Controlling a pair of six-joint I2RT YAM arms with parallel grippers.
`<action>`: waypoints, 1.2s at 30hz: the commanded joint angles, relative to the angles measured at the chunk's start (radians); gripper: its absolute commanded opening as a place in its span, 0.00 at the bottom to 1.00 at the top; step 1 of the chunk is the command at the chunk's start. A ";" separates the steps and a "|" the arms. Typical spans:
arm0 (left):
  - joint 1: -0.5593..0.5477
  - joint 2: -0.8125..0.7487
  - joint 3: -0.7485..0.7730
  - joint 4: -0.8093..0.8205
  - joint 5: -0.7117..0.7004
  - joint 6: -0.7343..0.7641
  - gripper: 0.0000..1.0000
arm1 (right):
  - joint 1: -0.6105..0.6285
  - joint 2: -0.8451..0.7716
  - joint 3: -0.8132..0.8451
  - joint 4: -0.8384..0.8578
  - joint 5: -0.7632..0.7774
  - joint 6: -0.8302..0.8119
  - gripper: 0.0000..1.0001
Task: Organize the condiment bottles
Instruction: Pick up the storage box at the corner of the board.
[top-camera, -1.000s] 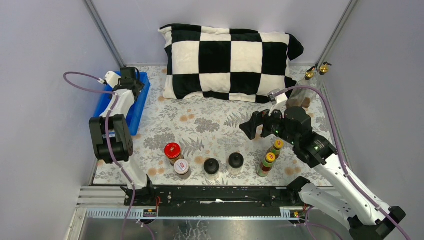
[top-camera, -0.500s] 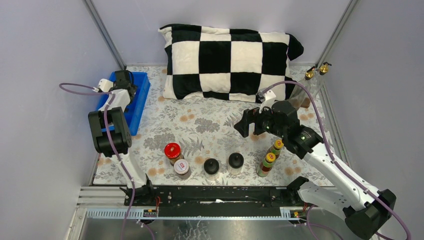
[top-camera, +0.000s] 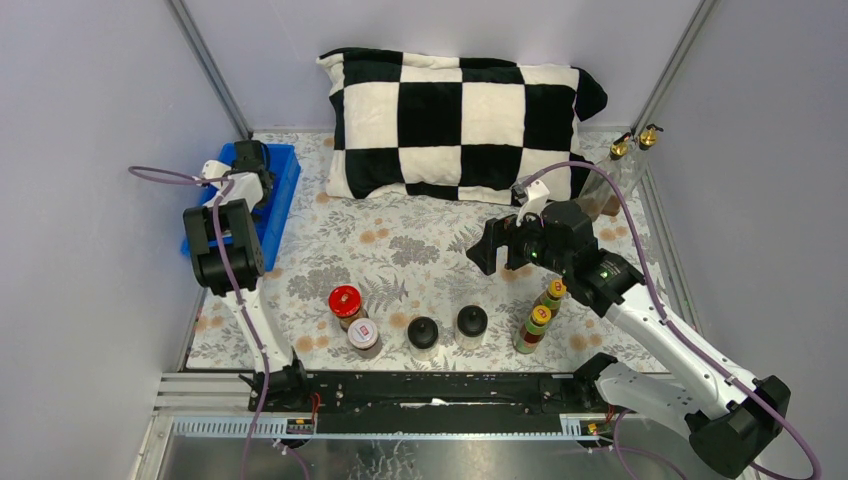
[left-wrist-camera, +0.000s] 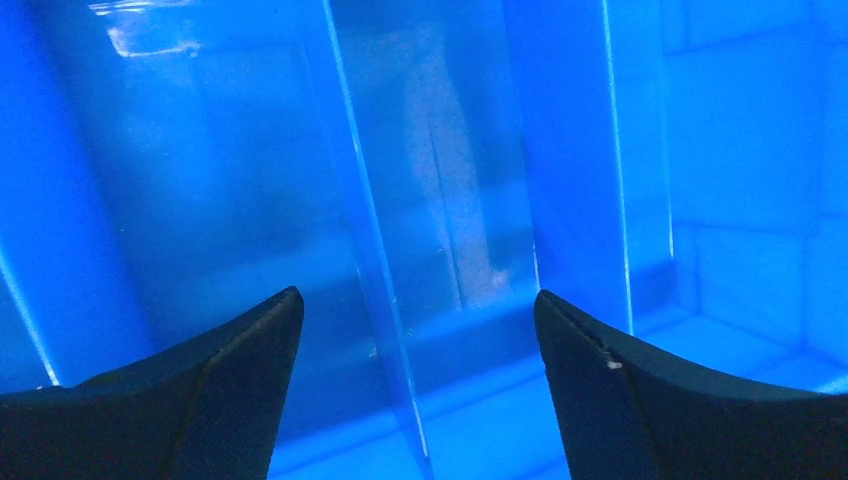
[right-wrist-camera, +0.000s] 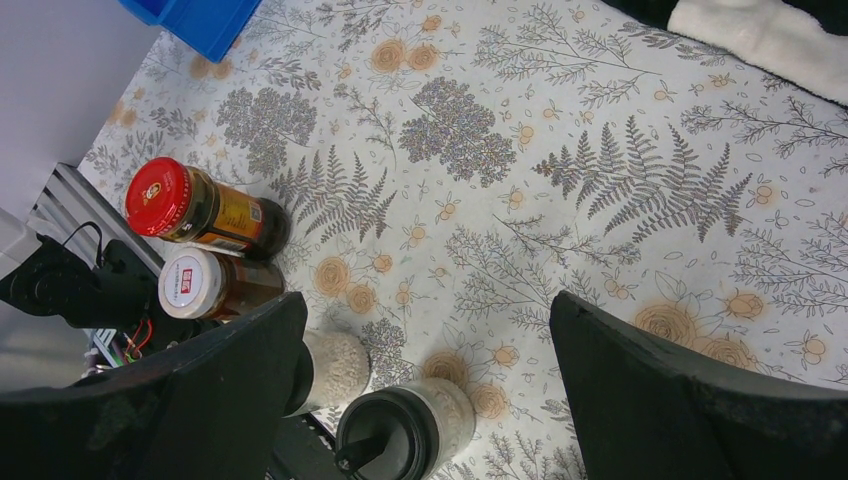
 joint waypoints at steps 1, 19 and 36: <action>0.009 0.026 0.045 -0.013 -0.046 -0.017 0.85 | 0.004 -0.007 -0.004 0.044 -0.009 -0.014 1.00; 0.014 0.086 0.010 -0.214 -0.070 -0.134 0.25 | 0.004 -0.015 -0.042 0.074 -0.017 -0.010 1.00; -0.010 -0.150 -0.272 -0.122 -0.016 -0.126 0.00 | 0.004 -0.018 -0.046 0.107 -0.065 0.017 1.00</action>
